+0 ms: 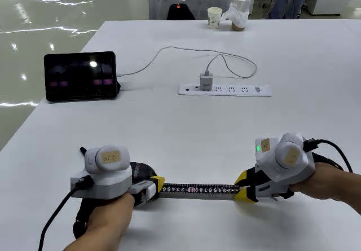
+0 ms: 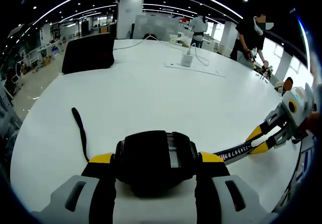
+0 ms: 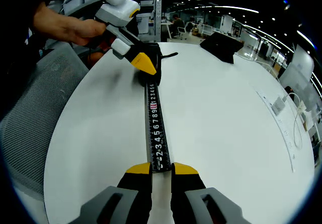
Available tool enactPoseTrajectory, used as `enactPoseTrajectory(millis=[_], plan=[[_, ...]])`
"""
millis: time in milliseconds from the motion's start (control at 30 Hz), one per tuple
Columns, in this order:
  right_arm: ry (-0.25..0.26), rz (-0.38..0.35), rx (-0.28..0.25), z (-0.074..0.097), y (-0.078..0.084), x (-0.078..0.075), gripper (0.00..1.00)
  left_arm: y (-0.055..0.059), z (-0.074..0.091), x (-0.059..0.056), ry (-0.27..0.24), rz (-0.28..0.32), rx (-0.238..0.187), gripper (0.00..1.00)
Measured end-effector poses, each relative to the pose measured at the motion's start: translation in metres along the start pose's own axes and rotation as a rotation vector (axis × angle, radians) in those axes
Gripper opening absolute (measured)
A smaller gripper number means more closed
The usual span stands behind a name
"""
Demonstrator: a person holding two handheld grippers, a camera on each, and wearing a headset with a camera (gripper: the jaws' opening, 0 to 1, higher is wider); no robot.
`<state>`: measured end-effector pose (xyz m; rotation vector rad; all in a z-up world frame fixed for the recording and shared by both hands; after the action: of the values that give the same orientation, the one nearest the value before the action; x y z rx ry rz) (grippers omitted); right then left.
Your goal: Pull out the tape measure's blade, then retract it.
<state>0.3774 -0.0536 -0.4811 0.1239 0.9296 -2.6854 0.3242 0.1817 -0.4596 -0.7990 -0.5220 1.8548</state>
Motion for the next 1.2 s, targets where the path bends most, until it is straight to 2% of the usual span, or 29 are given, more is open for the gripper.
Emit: enactPoseTrajectory(millis=[1200], plan=[[-0.003,0.001,-0.019,-0.013,-0.016,-0.003,0.10,0.000,0.000,0.000,0.008,0.008,0.011,0.59]])
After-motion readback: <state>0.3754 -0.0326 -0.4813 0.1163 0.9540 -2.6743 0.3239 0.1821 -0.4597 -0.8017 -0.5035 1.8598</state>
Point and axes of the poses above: the centre of the closed fingertips' face, and the gripper's own axes: z roughly backward along the fingers, x roughly to its left, y roughly out of its underside, the point moved 5 cm from there along z, roughly backward along the fingers, and after that the axes turned 15 degrees about z, right-handed, at the moved point
